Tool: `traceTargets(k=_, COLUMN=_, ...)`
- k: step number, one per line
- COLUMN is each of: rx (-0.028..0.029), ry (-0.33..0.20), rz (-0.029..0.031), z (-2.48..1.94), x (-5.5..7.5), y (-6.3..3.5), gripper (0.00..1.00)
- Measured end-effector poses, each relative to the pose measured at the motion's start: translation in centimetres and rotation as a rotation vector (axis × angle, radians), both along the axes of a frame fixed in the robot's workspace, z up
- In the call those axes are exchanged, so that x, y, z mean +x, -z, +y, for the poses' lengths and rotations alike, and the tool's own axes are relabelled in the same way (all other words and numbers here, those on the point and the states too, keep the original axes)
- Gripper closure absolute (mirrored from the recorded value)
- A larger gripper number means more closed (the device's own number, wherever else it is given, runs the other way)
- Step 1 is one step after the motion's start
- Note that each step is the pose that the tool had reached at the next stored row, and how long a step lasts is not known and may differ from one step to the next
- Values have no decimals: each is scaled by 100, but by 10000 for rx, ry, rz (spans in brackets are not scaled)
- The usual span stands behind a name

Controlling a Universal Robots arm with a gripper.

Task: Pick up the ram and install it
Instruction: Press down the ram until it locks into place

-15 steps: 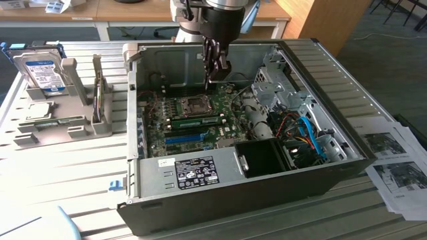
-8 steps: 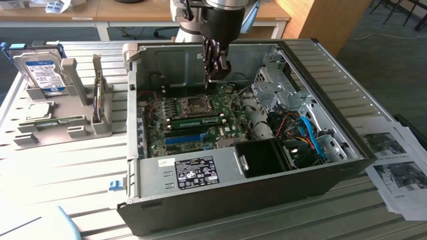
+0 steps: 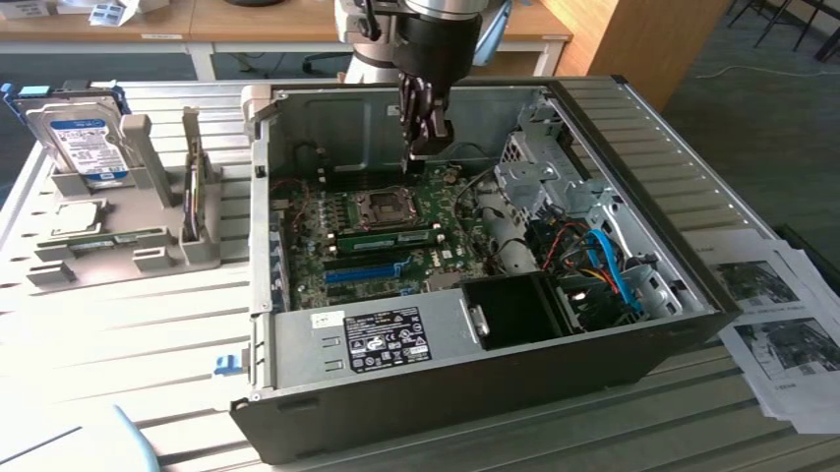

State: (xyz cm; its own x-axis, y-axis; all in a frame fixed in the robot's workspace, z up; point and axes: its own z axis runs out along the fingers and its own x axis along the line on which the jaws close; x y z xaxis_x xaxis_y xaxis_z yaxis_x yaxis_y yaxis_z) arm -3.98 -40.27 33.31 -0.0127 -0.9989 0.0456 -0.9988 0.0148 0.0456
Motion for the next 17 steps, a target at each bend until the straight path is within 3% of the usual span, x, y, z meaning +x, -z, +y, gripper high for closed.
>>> traceTargets(k=10, rx=17, ry=-43, rz=-51, z=0, x=-4, y=0, gripper=91)
traceTargets(k=11, rx=73, ry=-42, rz=-66, z=-1, x=-4, y=0, gripper=91)
traceTargets(k=13, rx=271, ry=-43, rz=-115, z=0, x=-4, y=0, gripper=91)
traceTargets(k=14, rx=333, ry=-43, rz=-126, z=0, x=-5, y=0, gripper=91)
traceTargets(k=17, rx=336, ry=-44, rz=-126, z=0, x=-4, y=0, gripper=91)
